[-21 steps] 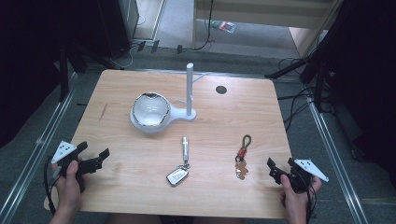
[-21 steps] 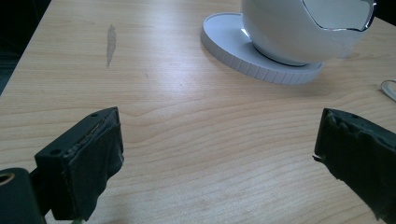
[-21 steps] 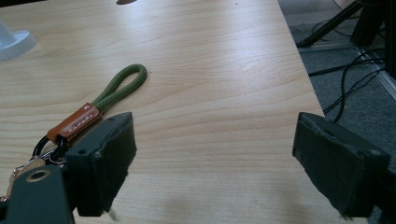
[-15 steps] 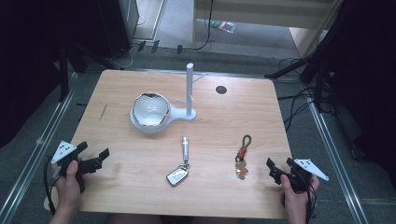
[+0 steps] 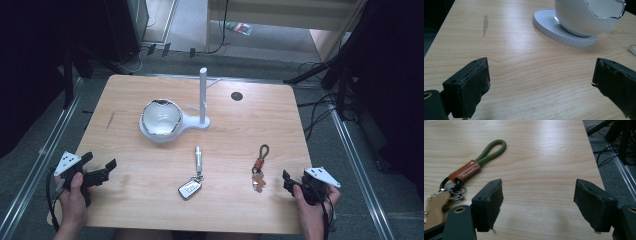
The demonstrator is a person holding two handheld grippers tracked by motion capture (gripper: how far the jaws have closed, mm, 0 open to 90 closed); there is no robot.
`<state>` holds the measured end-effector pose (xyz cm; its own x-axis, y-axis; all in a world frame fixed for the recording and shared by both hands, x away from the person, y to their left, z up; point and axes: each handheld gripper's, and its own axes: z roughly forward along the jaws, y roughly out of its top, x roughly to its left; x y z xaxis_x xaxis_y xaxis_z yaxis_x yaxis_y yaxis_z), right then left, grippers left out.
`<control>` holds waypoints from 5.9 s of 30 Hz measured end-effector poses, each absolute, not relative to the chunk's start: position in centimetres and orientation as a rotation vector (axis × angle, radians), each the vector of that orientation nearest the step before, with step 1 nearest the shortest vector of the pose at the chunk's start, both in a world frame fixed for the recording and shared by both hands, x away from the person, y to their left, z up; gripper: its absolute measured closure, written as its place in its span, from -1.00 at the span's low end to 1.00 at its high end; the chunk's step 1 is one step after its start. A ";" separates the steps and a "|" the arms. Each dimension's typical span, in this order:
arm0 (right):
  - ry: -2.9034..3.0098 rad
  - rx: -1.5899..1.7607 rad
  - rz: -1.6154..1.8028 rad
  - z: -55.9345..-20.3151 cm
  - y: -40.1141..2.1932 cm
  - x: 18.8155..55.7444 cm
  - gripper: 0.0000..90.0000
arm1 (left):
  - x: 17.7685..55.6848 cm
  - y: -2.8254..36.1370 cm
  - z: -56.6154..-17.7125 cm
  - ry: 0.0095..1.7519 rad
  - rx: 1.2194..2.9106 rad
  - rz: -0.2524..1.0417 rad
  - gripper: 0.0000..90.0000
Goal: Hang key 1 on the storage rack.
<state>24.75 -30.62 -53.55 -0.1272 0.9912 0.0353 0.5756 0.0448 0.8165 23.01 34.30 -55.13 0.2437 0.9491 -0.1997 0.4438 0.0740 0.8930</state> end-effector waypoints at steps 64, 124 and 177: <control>2.193 1.849 0.451 -49.0 -20.7 33.7 -0.66 | 23.2 34.6 -55.2 1.378 1.517 0.605 -0.96; 2.023 2.308 0.187 -50.4 -19.0 36.7 0.50 | 23.3 34.7 -55.2 1.381 1.510 0.602 -0.96; 1.836 1.835 1.162 -43.7 -20.3 32.9 0.56 | 23.4 34.7 -55.2 1.381 1.510 0.599 -0.96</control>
